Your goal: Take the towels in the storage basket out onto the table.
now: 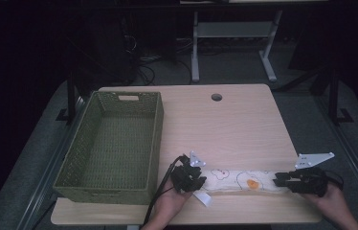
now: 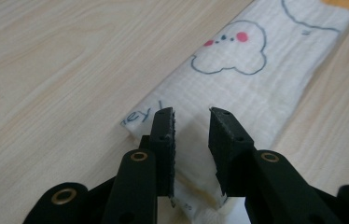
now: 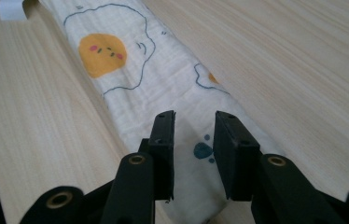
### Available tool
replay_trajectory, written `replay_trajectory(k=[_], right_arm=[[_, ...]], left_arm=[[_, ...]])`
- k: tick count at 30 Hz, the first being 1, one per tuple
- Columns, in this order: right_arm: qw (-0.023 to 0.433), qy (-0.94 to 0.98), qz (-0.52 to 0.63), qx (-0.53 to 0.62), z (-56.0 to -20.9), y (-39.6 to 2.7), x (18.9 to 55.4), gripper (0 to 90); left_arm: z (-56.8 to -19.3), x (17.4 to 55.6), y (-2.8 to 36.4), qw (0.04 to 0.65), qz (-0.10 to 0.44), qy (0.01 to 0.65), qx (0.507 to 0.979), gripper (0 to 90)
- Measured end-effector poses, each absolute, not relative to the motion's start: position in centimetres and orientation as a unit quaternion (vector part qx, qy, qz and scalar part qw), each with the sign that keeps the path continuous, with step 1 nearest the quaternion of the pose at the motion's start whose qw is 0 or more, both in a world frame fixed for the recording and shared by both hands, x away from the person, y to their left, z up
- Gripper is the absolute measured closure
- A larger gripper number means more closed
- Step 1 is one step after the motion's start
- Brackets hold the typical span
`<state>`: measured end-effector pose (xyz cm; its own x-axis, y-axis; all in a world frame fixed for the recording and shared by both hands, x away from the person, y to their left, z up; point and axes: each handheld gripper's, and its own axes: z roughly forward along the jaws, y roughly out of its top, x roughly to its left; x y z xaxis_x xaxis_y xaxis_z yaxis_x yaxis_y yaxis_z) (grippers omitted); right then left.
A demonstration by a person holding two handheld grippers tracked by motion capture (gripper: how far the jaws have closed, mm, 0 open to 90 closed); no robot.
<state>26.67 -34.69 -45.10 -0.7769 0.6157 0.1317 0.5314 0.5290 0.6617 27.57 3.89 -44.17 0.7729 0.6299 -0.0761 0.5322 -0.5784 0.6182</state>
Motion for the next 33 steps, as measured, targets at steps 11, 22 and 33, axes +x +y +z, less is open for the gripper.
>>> replay_trajectory(k=[11,22,33], right_arm=[[0.072,0.880,0.334,0.330,-46.1,-34.2,26.4,69.0],[0.095,0.854,0.352,0.371,-45.1,-35.1,26.6,59.2],[0.103,0.836,0.352,0.409,-45.0,-36.0,26.9,56.7]], left_arm=[[-45.0,27.5,4.1,0.313,0.071,0.336,0.886,68.7],[-44.6,27.3,5.1,0.319,0.090,0.377,0.865,54.1],[-44.9,27.8,5.4,0.316,0.065,0.404,0.856,46.9]])
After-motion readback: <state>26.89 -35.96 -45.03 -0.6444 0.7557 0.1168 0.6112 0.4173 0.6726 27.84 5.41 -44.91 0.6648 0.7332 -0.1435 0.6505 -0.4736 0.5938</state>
